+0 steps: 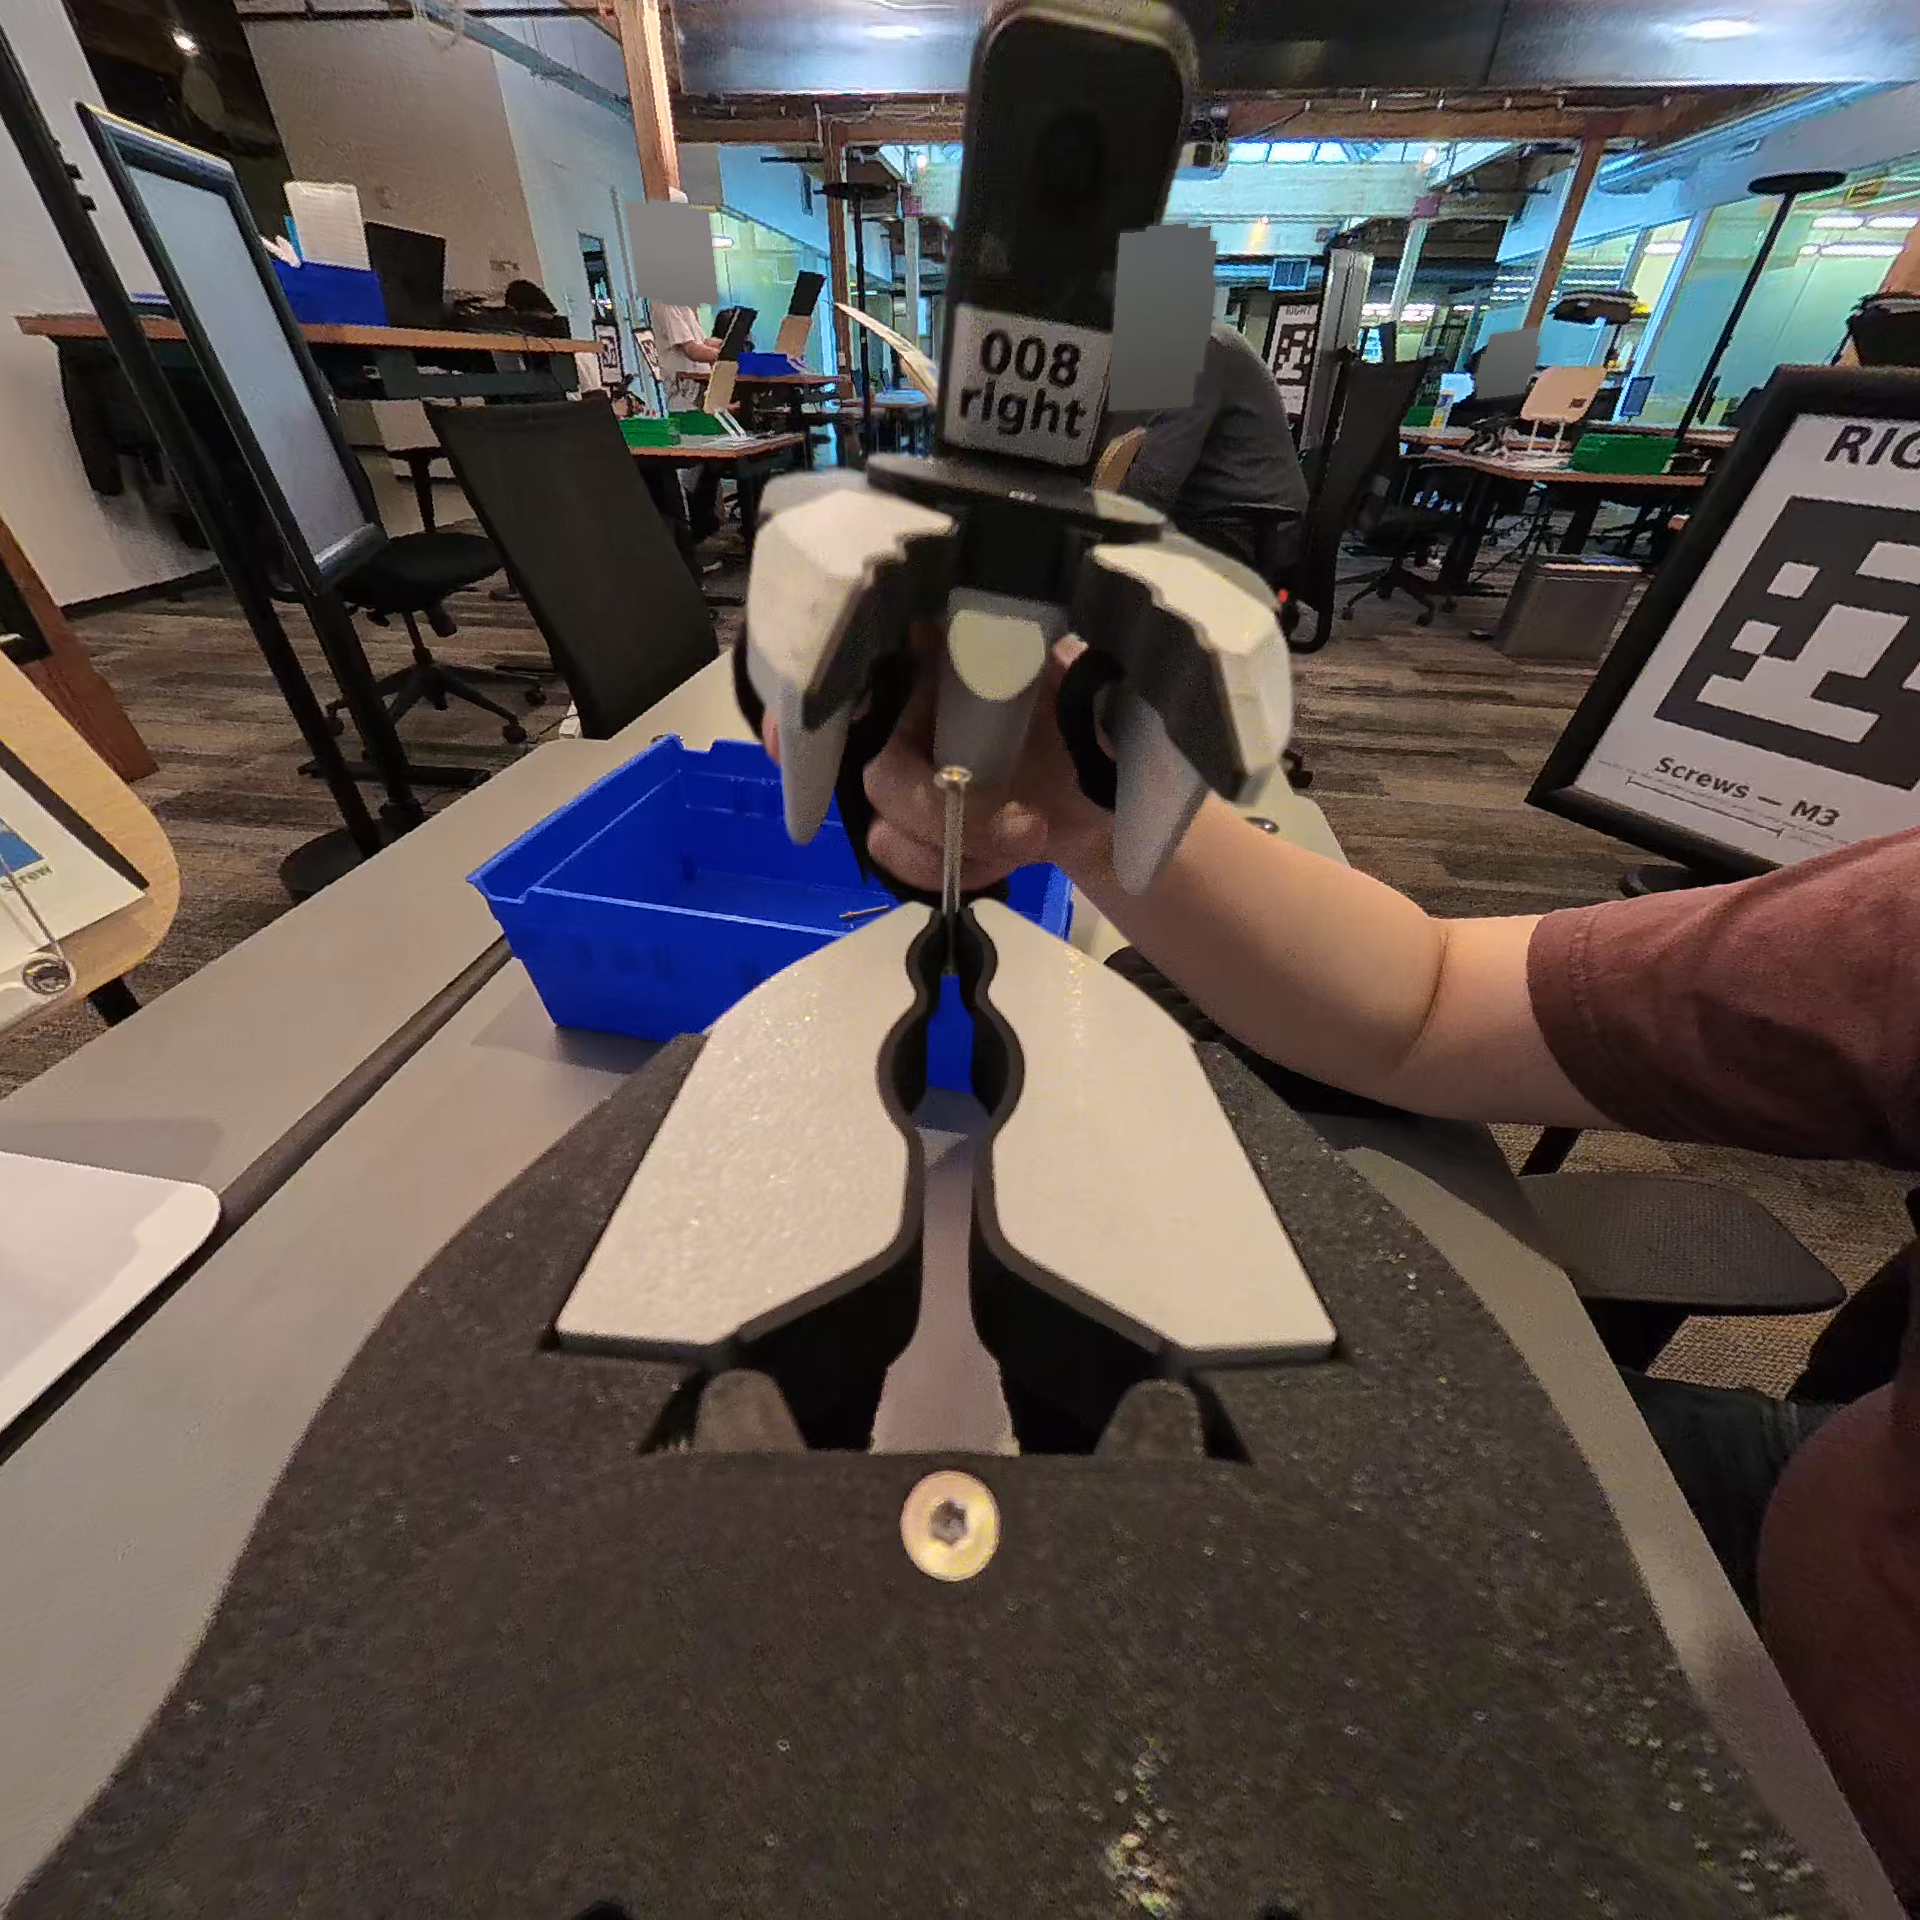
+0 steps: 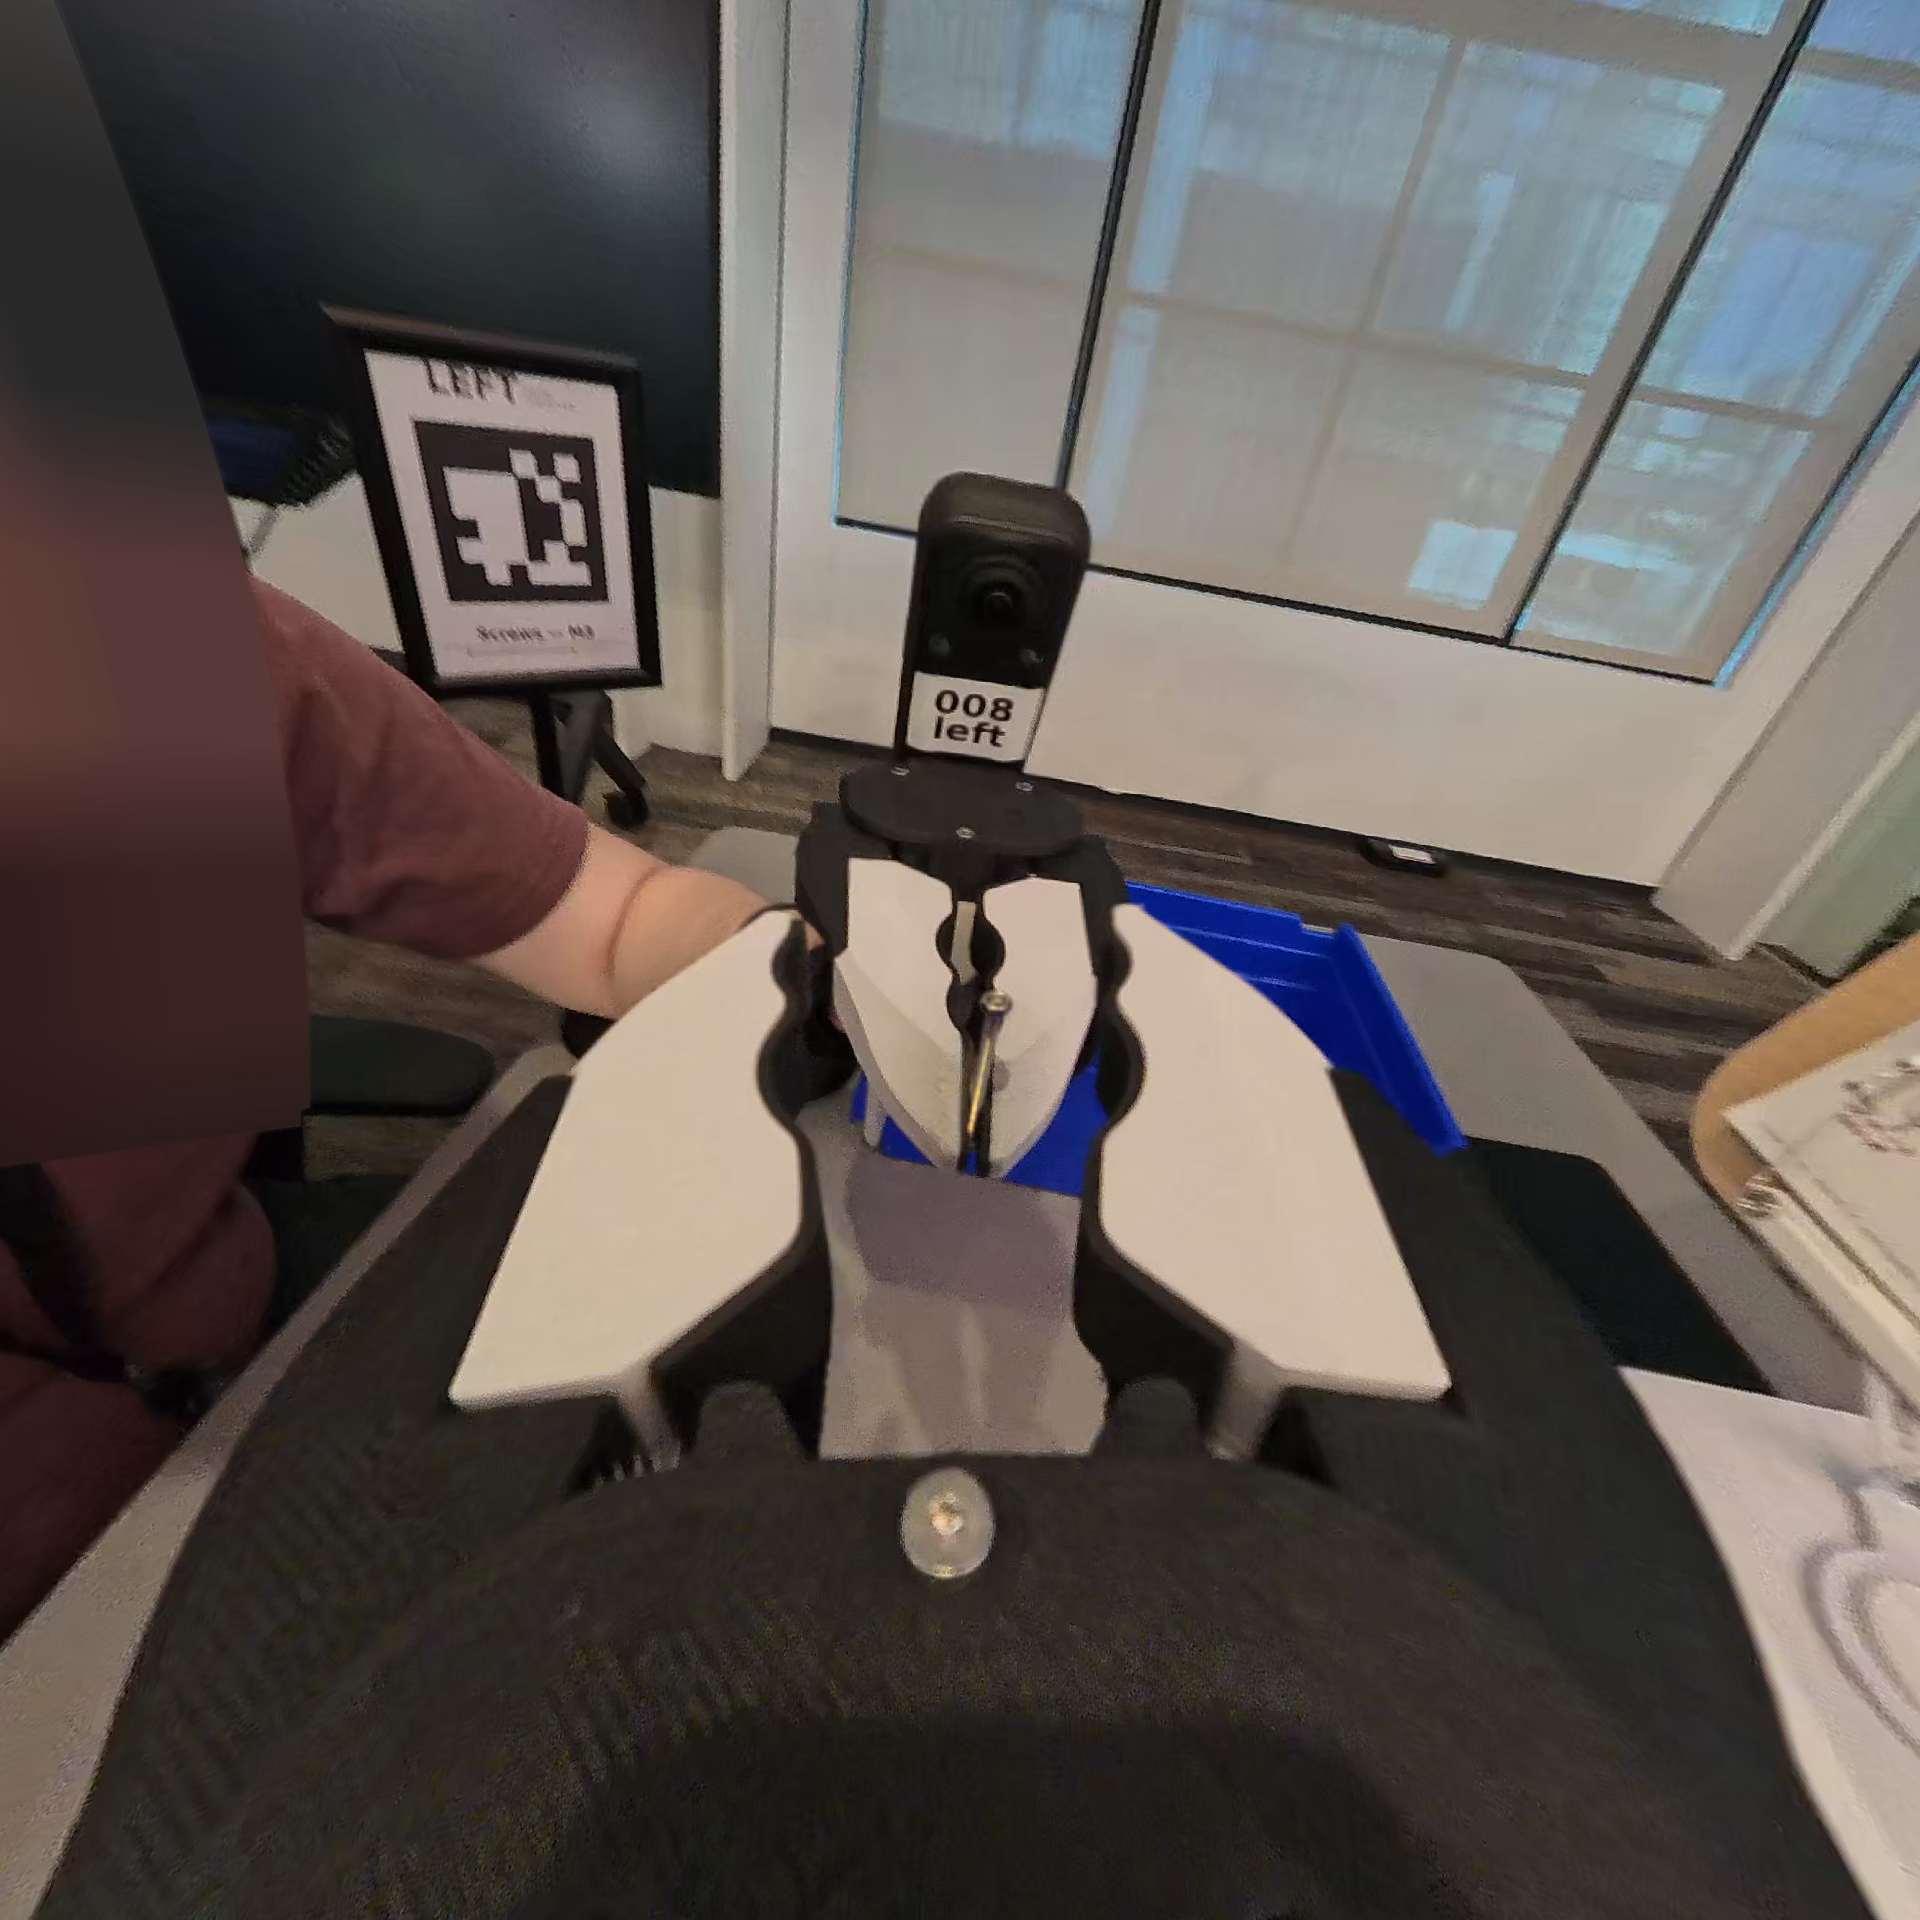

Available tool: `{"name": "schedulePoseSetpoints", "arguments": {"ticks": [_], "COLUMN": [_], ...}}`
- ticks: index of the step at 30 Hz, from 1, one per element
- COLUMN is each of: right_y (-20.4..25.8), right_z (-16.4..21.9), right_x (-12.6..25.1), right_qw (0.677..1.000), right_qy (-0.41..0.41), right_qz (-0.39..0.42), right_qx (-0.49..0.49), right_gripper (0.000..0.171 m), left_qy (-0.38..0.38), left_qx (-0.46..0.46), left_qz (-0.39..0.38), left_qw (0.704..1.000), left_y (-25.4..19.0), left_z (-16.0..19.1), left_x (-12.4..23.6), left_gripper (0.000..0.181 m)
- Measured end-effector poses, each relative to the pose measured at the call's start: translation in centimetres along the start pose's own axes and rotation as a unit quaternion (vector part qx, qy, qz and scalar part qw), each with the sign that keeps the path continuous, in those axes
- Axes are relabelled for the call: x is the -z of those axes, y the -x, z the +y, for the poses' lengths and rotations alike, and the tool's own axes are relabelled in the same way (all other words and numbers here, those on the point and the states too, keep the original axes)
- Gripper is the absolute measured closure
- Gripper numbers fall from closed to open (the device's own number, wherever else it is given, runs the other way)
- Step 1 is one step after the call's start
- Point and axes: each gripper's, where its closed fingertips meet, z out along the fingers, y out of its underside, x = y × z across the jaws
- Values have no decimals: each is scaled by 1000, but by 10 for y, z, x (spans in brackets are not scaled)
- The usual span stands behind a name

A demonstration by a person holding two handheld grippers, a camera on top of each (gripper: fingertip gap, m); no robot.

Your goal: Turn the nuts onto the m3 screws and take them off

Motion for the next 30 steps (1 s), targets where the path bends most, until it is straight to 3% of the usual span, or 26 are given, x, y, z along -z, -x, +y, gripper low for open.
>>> {"name": "schedulePoseSetpoints", "arguments": {"ticks": [9, 30], "right_y": [6, -4], "right_z": [10, 11], "right_x": [-23, -15], "right_qw": [1000, 1000], "right_qy": [-3, 7], "right_qz": [-7, 23], "right_qx": [11, 18], "right_gripper": [97, 96], "left_qy": [-10, -10], "left_qx": [6, 24], "left_qz": [-13, -41], "left_qw": [1000, 999], "left_y": [6, 20], "left_z": [-5, -4], "left_x": [6, 10], "left_gripper": [179, 179]}}
